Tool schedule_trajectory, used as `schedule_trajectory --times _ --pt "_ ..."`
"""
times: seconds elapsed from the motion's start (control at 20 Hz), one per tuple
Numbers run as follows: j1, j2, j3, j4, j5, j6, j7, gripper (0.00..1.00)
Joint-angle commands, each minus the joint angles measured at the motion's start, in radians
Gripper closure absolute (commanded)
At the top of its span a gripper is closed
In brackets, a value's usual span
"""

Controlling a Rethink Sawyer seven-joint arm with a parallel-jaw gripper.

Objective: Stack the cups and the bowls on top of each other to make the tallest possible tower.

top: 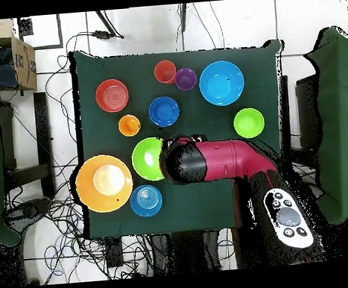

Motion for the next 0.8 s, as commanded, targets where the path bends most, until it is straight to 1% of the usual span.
schedule_trajectory --times 0.05,0.15,0.3,0.4,0.45,0.6,0.65,0.8 --pt "0.044 0.005 -0.025 -0.078 -0.011 0.242 0.020 0.00" --pt "0.051 0.002 -0.021 -0.119 -0.006 0.293 0.006 0.00" --pt "0.059 0.017 -0.012 -0.172 -0.008 0.326 0.006 0.00" --pt "0.060 0.048 0.002 -0.206 -0.006 0.331 0.010 0.00" --pt "0.054 0.066 0.019 -0.229 0.000 0.340 -0.001 0.00" --pt "0.051 0.099 0.037 -0.302 -0.011 0.378 -0.027 0.00" --pt "0.058 0.127 0.041 -0.354 -0.020 0.394 -0.036 0.00" --pt "0.069 0.188 0.055 -0.450 -0.028 0.417 -0.051 0.00"
